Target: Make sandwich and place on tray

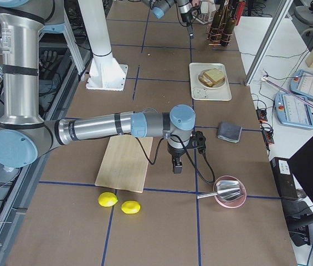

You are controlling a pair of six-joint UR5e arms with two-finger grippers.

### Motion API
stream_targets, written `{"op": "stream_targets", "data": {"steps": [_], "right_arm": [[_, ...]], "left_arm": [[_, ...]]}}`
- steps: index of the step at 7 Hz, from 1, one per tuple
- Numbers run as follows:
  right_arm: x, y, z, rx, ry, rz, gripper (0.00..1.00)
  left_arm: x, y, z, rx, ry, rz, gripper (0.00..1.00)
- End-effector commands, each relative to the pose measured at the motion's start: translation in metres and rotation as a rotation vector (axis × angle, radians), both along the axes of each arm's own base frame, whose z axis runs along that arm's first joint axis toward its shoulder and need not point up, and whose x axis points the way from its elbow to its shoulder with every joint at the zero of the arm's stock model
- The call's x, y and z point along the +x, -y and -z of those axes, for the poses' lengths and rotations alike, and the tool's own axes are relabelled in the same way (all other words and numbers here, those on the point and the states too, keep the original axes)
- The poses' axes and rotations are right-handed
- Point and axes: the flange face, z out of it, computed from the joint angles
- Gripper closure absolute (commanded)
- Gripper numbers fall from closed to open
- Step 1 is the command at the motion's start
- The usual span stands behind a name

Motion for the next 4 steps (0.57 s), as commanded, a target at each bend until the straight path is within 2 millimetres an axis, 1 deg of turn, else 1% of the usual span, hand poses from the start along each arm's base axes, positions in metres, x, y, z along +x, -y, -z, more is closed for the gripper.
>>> {"op": "stream_targets", "data": {"steps": [1,2,3,4], "right_arm": [[0.0,0.0,0.0,0.002,0.0,0.001,0.0],[0.0,0.001,0.001,0.003,0.0,0.001,0.0],[0.001,0.002,0.002,0.006,0.0,-0.001,0.0],[0.003,0.004,0.005,0.012,0.001,-0.005,0.0]], "left_arm": [[-0.073,0.005,-0.039,0.174,0.207,-0.12,0.0],[-0.1,0.009,-0.059,0.196,0.235,-0.181,0.0],[-0.111,0.013,-0.064,0.189,0.221,-0.179,0.0],[-0.109,0.014,-0.064,0.193,0.218,-0.178,0.0]]}}
